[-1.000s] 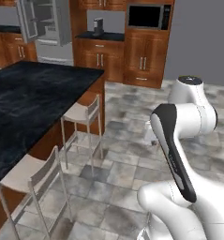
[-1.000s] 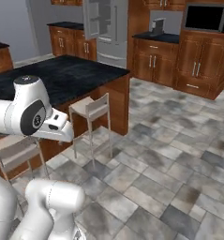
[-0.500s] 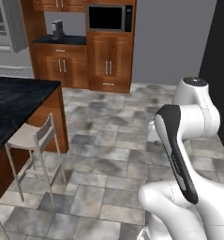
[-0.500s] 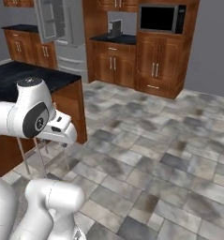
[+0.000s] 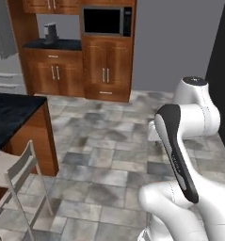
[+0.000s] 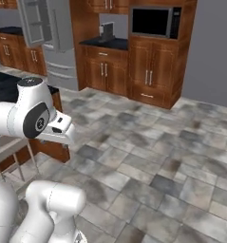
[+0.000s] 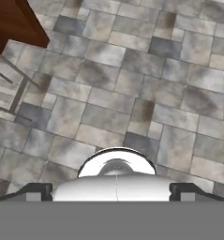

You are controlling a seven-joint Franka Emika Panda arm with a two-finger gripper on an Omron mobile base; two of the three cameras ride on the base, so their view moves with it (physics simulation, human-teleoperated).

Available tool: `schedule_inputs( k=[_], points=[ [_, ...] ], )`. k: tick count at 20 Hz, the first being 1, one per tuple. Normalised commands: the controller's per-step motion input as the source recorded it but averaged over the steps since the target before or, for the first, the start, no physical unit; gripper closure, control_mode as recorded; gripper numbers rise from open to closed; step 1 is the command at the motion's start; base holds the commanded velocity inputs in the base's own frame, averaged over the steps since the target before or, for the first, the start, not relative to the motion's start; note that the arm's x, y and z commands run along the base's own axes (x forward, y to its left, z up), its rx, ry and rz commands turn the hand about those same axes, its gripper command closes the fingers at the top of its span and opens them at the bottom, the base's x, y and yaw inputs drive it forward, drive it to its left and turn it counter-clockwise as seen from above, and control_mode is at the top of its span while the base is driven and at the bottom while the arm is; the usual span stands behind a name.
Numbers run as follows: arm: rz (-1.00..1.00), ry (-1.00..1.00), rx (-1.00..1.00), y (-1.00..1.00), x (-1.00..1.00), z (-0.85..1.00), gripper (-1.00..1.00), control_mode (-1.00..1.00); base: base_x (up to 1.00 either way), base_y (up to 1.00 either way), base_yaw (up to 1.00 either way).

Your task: Pick up each apple from the fridge and place one apple on each plate on the dining counter.

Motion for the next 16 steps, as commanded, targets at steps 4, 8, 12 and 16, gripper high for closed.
schedule_inputs(
  k=[4,8,12,16],
  points=[
    [0.00,0.00,0.00,0.00,0.00,0.00,-1.00,1.00,1.00,-0.44,0.04],
    [0.00,0.00,0.00,0.00,0.00,0.00,-1.00,1.00,1.00,-0.36,0.09],
    [0.00,0.00,0.00,0.00,0.00,0.00,-1.00,1.00,1.00,-0.08,0.17],
    [0.00,0.00,0.00,0.00,0.00,0.00,-1.00,1.00,1.00,0.00,0.27]
  ],
)
